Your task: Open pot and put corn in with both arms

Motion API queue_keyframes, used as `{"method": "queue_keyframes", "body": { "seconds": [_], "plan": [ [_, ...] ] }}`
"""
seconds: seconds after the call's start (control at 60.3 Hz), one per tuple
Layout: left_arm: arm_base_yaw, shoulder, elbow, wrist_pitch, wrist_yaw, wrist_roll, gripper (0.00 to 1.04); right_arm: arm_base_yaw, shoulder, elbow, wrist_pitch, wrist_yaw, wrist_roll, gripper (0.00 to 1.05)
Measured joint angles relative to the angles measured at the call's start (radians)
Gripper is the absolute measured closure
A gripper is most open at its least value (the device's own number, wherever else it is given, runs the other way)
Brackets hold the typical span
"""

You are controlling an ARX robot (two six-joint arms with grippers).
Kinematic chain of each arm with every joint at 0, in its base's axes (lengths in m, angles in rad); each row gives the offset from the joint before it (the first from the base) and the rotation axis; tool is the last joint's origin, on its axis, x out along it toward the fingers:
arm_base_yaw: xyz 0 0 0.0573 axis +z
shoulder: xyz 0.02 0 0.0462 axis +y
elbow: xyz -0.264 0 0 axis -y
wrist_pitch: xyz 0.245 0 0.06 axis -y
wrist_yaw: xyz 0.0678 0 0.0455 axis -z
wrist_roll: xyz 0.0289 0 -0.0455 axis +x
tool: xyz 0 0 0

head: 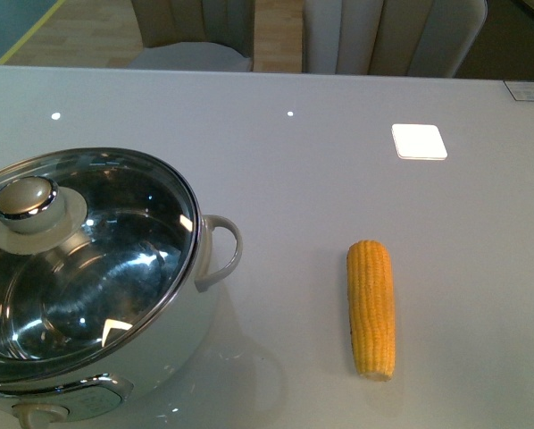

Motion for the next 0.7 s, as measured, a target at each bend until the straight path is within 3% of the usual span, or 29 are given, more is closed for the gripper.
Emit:
{"method": "queue_keyframes", "body": {
  "seconds": [0.697],
  "plan": [
    [0.004, 0.006, 0.003, -0.012, 0.014, 0.004, 0.07, 0.0, 0.0, 0.0, 0.0, 0.0, 0.0, 0.09]
  ]
}}
